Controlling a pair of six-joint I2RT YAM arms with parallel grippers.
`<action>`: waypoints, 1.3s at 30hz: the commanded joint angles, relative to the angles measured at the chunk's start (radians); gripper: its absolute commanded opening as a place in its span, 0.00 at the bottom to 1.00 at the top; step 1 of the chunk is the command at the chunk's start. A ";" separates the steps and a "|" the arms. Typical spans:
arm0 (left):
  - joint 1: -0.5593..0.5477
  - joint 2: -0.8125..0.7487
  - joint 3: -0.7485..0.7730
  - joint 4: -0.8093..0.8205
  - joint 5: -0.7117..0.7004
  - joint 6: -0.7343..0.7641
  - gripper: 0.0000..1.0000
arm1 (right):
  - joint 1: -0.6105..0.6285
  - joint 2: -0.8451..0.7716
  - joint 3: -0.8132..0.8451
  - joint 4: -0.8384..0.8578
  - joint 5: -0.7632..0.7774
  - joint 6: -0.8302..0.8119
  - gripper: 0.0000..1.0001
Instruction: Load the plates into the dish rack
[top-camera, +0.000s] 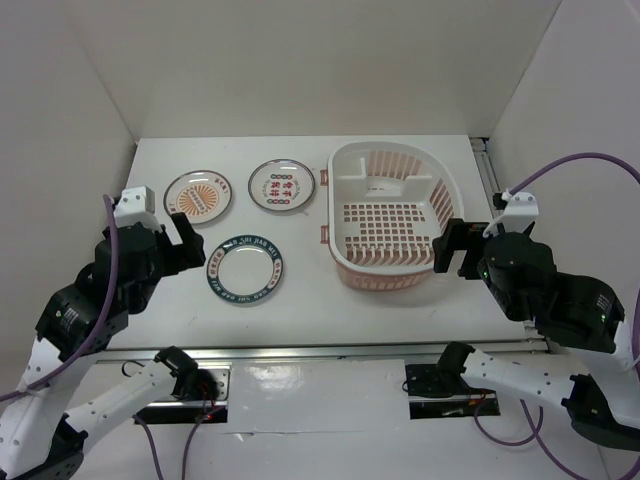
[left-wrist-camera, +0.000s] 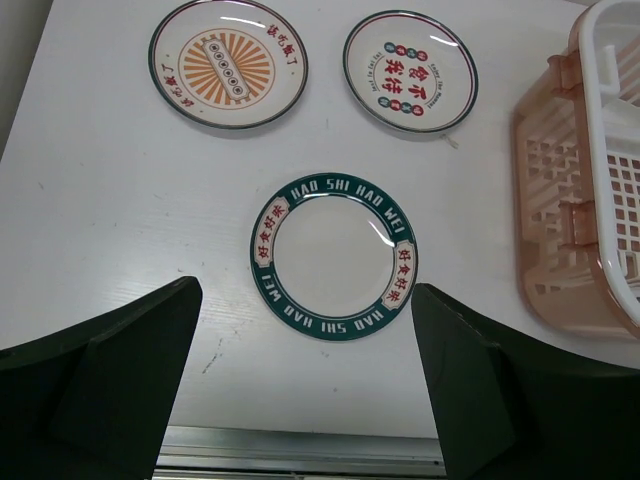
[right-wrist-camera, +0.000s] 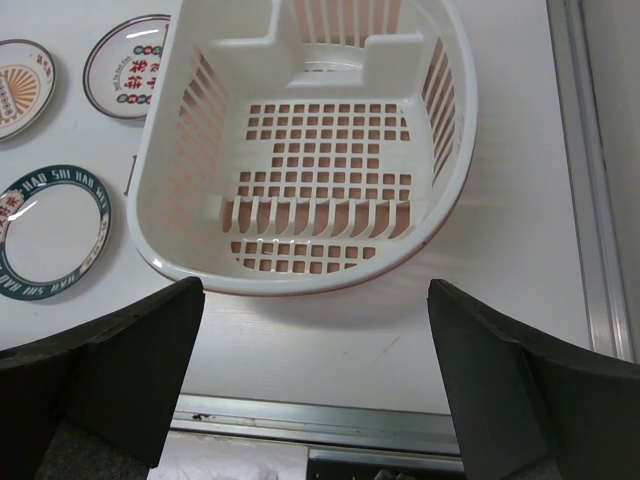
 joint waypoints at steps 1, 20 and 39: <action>0.003 -0.005 -0.002 0.037 0.024 -0.016 1.00 | -0.006 -0.007 -0.008 0.041 0.026 -0.018 1.00; 0.411 0.355 -0.212 0.581 0.564 -0.238 1.00 | -0.006 0.056 -0.091 0.320 -0.157 -0.179 1.00; 0.964 0.710 -0.545 1.212 0.865 -0.522 0.99 | -0.006 0.109 -0.261 0.573 -0.459 -0.248 1.00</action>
